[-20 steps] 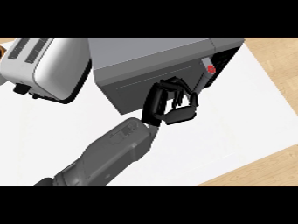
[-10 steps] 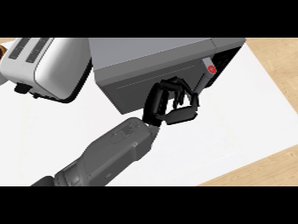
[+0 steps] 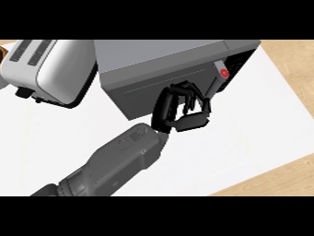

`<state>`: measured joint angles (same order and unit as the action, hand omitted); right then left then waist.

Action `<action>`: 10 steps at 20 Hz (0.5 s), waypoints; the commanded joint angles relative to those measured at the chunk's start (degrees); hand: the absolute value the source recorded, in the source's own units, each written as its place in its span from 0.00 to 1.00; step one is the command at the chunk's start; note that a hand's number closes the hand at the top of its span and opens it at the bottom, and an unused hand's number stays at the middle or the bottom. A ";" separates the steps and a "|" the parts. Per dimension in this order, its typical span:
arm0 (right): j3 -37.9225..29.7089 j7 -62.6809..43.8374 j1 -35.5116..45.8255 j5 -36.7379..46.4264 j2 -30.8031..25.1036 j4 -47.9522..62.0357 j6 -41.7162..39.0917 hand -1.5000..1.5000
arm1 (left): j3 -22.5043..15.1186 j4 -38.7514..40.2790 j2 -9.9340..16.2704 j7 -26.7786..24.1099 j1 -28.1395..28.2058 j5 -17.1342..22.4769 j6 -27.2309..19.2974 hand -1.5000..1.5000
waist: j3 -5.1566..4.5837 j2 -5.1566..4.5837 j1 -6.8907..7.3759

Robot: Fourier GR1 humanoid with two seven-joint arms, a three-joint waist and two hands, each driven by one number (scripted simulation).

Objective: Pick up the milk, place it into the microwave and close the microwave

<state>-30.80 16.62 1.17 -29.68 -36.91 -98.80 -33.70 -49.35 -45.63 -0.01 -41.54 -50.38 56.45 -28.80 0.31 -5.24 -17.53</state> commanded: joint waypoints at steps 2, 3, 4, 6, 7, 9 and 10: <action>-0.51 -0.05 1.40 -2.35 -1.14 3.24 -1.49 0.00 | 2.19 4.79 0.01 1.61 -5.59 1.47 1.03 1.00 | -0.11 -0.72 -0.22; -0.70 0.10 1.65 -2.09 -1.59 3.61 -1.67 0.00 | 2.06 4.69 0.01 1.58 -5.46 1.88 0.96 1.00 | -0.11 -0.88 -0.45; -0.39 -0.05 1.60 -2.32 -1.37 3.96 -1.82 0.00 | 1.99 4.91 0.01 1.28 -5.52 2.00 0.71 1.00 | -0.11 -0.83 -0.41; -1.25 0.15 2.72 -3.14 -2.36 5.34 -2.11 0.00 | 1.61 4.75 0.01 0.85 -5.13 2.54 0.86 1.00 | -0.13 -0.93 -0.28; -1.42 -0.07 2.53 -3.13 -2.90 5.77 -2.50 0.00 | 1.75 4.88 0.01 1.04 -6.04 2.61 0.67 1.00 | -0.11 -0.71 -0.62; -1.54 0.29 3.96 -3.91 -3.30 6.75 -2.75 0.00 | 1.29 4.80 0.01 0.77 -5.77 3.02 1.08 1.00 | -0.11 -1.05 -0.04; -1.24 0.50 3.55 -4.07 -2.97 7.04 -3.38 0.00 | 1.24 4.87 0.01 1.04 -6.10 3.41 1.10 1.00 | -0.05 -0.86 -0.52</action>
<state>-31.81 16.78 3.90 -32.69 -39.34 -93.43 -36.06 -50.45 -45.22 0.00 -42.67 -51.11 58.54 -28.86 0.37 -5.37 -17.35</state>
